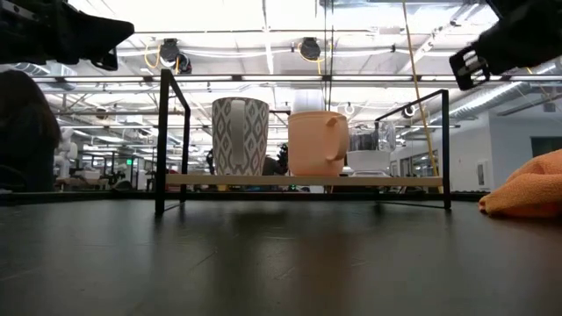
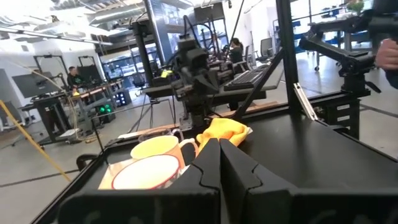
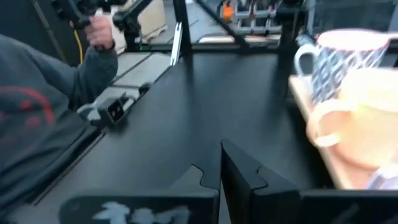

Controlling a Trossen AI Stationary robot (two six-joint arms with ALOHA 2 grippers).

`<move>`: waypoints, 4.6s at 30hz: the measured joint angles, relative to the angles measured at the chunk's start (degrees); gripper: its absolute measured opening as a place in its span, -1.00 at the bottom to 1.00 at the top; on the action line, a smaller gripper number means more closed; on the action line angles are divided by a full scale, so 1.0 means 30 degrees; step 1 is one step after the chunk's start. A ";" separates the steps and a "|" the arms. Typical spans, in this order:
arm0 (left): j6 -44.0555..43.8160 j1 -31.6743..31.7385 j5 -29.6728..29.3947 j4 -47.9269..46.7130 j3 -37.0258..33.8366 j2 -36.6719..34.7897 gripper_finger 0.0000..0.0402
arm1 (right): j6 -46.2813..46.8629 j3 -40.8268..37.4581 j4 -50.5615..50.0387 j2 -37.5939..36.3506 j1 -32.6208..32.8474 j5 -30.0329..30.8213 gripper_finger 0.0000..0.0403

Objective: Stack small to large cups/mugs on shelf
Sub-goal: Return to Home Position

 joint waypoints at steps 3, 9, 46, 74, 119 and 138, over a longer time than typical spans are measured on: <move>0.0001 0.0000 -0.0057 -0.0019 0.0000 0.0000 -1.00 | 0.0010 -0.0666 0.0143 0.0009 0.0378 0.0018 -1.00; 0.0051 0.0000 -0.0071 -0.0070 0.0000 0.0000 -1.00 | -0.0039 -0.1222 0.1074 0.0001 0.1236 0.1338 -1.00; -0.0119 0.0000 0.0053 -0.0346 -0.0007 -0.0007 -1.00 | -0.3116 -0.2235 0.2029 -0.3714 0.3372 0.2222 -1.00; -0.0494 -0.0002 0.0075 -0.0325 -0.0015 0.0000 -1.00 | -0.1526 -0.4676 0.2546 -0.5115 0.3430 0.2019 -1.00; 0.0896 0.0000 0.0141 0.0434 -0.0022 -0.1081 -1.00 | -0.2655 -0.4749 0.4282 -0.5115 0.3533 0.1028 -1.00; -0.0252 -0.0007 0.1095 -0.3775 -0.0015 -0.2790 -1.00 | -0.2590 -0.5113 0.4550 -0.5115 0.3537 0.1030 -1.00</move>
